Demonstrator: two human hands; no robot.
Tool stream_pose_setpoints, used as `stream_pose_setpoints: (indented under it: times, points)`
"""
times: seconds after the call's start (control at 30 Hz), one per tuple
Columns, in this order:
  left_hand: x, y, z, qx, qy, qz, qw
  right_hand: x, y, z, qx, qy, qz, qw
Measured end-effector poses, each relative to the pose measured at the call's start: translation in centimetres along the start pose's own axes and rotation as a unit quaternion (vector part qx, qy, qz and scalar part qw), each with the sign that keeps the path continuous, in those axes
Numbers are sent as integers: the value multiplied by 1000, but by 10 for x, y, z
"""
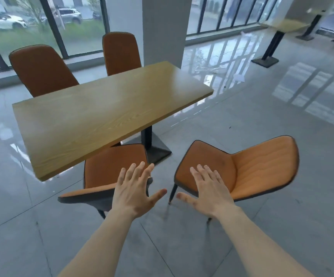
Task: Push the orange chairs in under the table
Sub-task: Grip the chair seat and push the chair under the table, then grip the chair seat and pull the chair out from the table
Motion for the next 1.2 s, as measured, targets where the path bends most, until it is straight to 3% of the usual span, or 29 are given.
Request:
stream_pose_setpoints:
  times: [0.33, 0.5, 0.87, 1.07, 1.2]
  points:
    - [63, 292, -3, 9, 3, 64, 998, -102, 271, -52, 66, 43, 72, 994]
    - [111, 404, 20, 8, 13, 83, 996, -118, 384, -65, 68, 49, 86, 993]
    - [253, 489, 76, -41, -9, 57, 997, -22, 538, -89, 45, 11, 87, 995]
    - [309, 503, 85, -80, -18, -11, 997, 54, 579, -117, 28, -30, 41, 998]
    - [301, 491, 97, -75, -48, -54, 995, 75, 564, -113, 30, -44, -2, 999]
Point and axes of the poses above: each hand's wrist, its own x-axis towards the middle knuckle, its own z-axis out of the palm, y = z × x, the point moved 6 cm from there along x, towards the middle knuckle, and after that the axes turned 13 degrees about -y, right-handed, at the moved point
